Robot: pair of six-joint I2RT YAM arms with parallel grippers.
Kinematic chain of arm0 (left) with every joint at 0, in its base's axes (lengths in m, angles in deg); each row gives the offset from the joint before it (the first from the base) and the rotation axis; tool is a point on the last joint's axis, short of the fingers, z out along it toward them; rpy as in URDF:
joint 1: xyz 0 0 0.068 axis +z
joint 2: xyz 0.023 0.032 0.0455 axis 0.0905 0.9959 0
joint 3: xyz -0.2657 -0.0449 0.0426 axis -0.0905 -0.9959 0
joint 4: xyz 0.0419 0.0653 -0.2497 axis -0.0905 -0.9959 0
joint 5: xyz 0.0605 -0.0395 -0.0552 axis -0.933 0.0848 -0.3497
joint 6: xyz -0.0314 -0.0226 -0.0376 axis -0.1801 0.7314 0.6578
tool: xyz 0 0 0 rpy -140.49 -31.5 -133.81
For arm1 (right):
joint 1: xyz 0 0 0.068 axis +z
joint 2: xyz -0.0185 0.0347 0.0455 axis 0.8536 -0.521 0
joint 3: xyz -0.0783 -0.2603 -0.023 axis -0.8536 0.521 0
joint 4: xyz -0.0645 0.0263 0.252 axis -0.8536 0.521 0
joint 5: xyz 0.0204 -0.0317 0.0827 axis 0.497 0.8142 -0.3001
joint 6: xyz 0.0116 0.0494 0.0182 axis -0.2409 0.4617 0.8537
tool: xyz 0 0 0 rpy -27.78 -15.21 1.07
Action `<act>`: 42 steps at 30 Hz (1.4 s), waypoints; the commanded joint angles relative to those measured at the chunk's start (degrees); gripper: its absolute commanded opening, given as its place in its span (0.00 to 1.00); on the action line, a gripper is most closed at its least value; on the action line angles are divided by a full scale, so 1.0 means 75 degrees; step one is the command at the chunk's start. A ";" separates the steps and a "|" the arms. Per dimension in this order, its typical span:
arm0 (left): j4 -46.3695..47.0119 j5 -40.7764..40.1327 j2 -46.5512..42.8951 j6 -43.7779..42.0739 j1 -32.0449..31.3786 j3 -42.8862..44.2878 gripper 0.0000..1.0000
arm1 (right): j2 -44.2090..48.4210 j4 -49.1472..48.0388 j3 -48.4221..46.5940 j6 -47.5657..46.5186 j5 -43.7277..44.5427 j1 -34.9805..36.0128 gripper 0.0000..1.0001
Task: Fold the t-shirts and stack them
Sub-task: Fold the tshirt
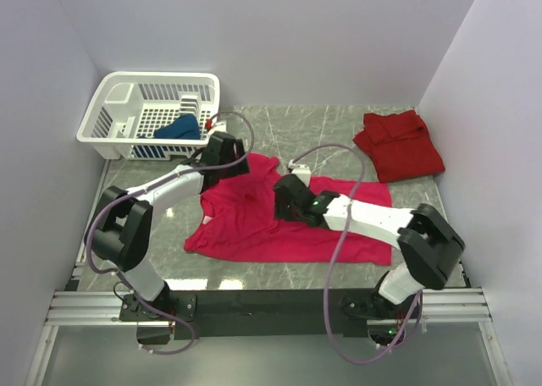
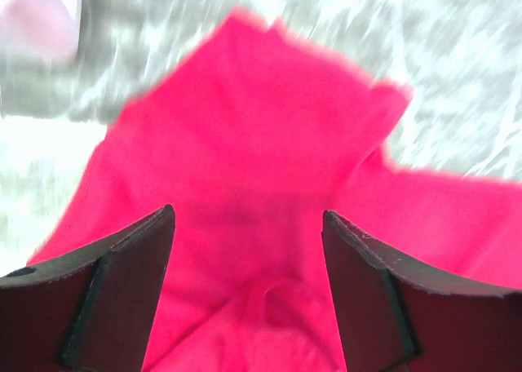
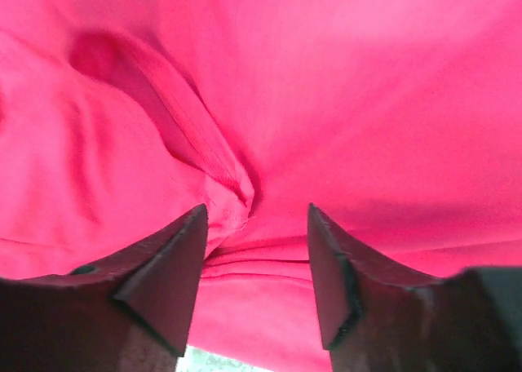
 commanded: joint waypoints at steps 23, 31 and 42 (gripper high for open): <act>-0.0688 -0.0304 0.3575 -0.1330 -0.0028 0.4380 0.78 | 0.1998 -0.0953 0.1147 -0.1015 -0.0707 -0.2517 0.59; -0.0711 -0.0268 0.3867 -0.1353 -0.0027 0.4131 0.77 | 0.2056 -0.1024 0.1312 -0.0992 -0.0789 -0.2541 0.59; -0.0512 -0.0386 0.4360 -0.1646 -0.0016 0.4401 0.54 | 0.2349 -0.0989 0.1616 -0.0933 -0.0672 -0.2564 0.59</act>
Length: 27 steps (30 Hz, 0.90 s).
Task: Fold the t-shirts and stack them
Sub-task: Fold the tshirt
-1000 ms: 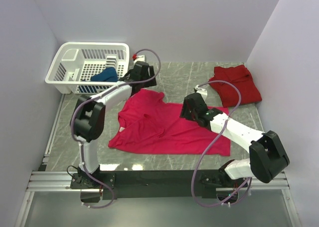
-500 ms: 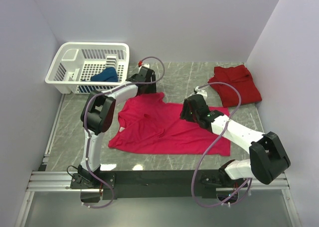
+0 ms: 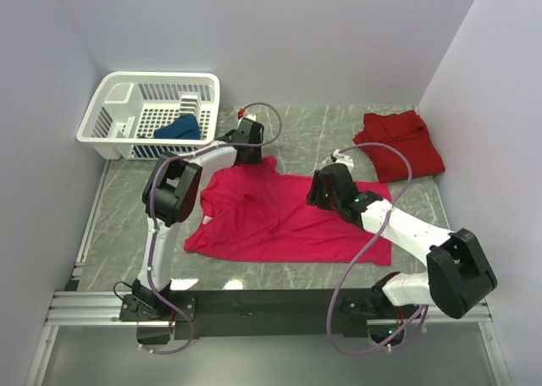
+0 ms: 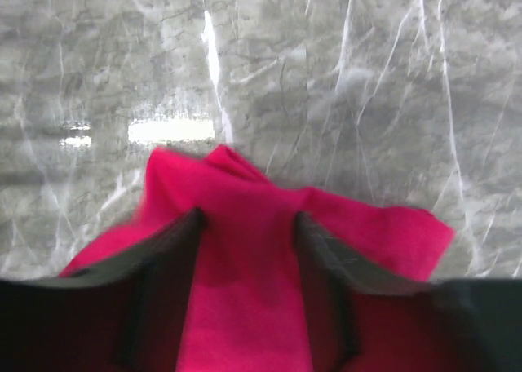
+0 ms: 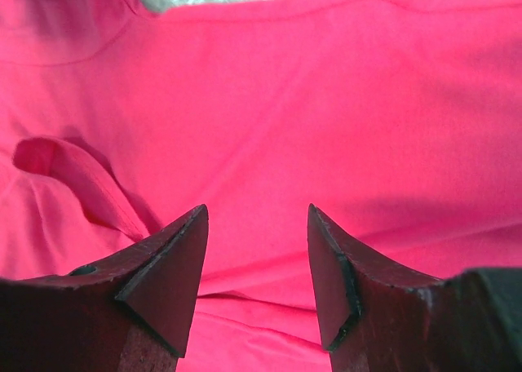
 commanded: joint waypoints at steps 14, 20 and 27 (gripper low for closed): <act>0.2017 -0.0338 -0.2197 0.0454 -0.0051 -0.2140 0.01 | 0.1089 0.0258 0.0347 -0.0156 0.0504 -0.0380 0.59; 0.3061 -0.0783 -0.3487 0.0795 -0.0402 -0.4086 0.00 | 0.1241 0.0340 0.0394 -0.0202 0.0598 -0.0404 0.59; 0.3366 -0.1169 -0.4496 0.0971 -0.1280 -0.5842 0.21 | 0.1288 0.0246 0.0511 -0.0226 0.0563 -0.0416 0.59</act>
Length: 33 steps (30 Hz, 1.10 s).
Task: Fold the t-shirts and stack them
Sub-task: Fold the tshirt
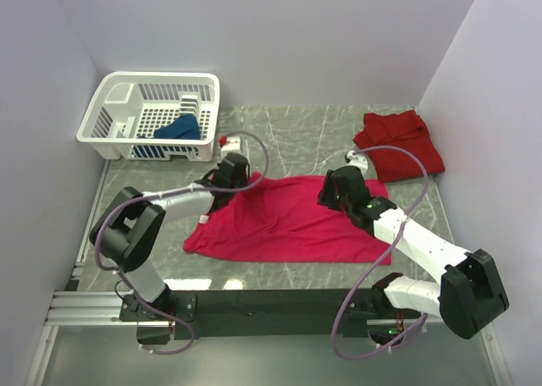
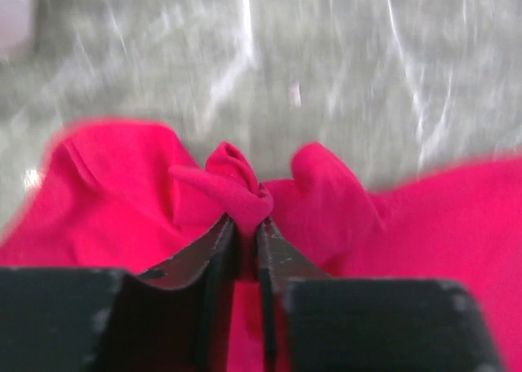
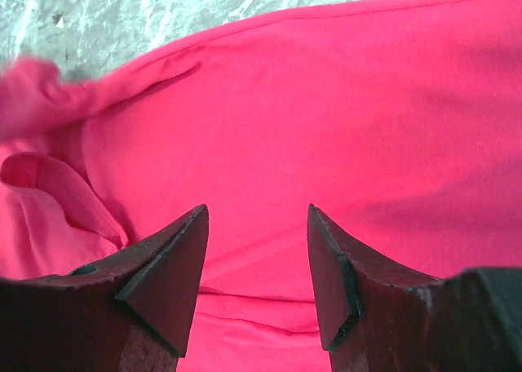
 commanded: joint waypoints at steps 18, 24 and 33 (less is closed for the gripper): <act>-0.1087 -0.1395 -0.2173 0.0416 -0.0097 -0.0556 0.81 | 0.0145 -0.0270 0.0062 -0.0165 0.0000 -0.0160 0.59; -0.0606 -0.0563 -0.1294 0.0193 0.0009 -0.0228 0.65 | 0.0180 -0.0224 0.0121 -0.0189 0.0047 -0.0183 0.59; -0.0699 -0.0233 -0.0754 0.0474 0.0009 -0.0263 0.58 | 0.0204 -0.0212 0.0144 -0.0142 -0.0106 -0.0171 0.59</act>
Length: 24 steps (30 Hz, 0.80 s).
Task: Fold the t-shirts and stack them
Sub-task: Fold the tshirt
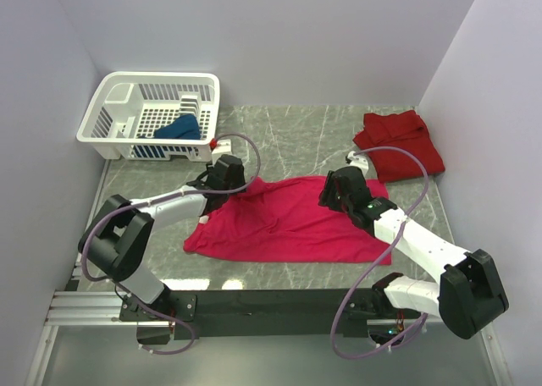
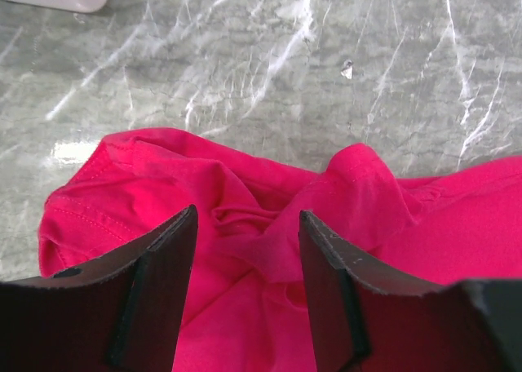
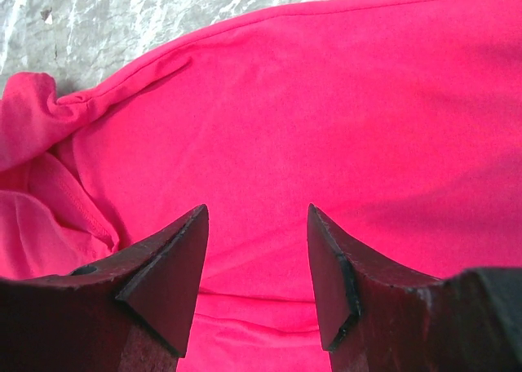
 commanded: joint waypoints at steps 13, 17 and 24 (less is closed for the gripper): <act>0.0713 0.0359 0.0511 0.0206 -0.0081 0.0052 0.26 | 0.0347 -0.0145 0.0094 -0.0083 -0.0153 -0.0067 0.58; 0.0947 0.0044 0.0183 0.0312 -0.0304 -0.0416 0.01 | 0.0265 -0.0226 0.0130 -0.0060 -0.0200 -0.0067 0.58; 0.1417 -0.0577 -0.0473 0.0078 -0.1205 -0.1190 0.01 | 0.0090 -0.0285 0.0083 -0.0072 -0.0305 -0.0055 0.58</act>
